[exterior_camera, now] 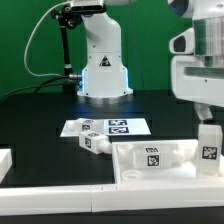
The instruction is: Assemble one leg
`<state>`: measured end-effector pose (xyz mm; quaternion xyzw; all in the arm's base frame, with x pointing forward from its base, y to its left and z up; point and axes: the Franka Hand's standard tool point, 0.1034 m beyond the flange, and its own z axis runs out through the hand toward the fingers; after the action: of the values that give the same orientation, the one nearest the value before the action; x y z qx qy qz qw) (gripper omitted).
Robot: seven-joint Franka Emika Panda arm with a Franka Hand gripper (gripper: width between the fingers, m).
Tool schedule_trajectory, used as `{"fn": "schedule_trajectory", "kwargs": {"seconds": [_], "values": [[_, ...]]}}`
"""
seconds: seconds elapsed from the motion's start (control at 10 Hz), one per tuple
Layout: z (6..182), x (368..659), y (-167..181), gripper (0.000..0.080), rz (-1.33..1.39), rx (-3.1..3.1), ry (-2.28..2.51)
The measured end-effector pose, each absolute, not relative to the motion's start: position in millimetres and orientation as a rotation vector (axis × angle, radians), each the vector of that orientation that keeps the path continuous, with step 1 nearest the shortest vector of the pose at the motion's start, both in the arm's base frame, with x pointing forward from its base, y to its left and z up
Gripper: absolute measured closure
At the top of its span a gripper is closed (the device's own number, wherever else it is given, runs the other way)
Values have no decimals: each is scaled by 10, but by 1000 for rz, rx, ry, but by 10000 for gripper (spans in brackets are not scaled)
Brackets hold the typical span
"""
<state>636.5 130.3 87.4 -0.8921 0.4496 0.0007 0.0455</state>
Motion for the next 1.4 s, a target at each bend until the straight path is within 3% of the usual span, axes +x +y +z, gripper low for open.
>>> {"fn": "schedule_trajectory", "kwargs": {"seconds": [0.7, 0.9, 1.0, 1.1, 1.4], "values": [[825, 6479, 1102, 151, -69, -3022, 529], [821, 6471, 1136, 409, -64, -3004, 616], [820, 6471, 1131, 409, -63, -3002, 626], [814, 6466, 1108, 508, -58, -2992, 681], [807, 6408, 1104, 508, -116, -2834, 1151]]}}
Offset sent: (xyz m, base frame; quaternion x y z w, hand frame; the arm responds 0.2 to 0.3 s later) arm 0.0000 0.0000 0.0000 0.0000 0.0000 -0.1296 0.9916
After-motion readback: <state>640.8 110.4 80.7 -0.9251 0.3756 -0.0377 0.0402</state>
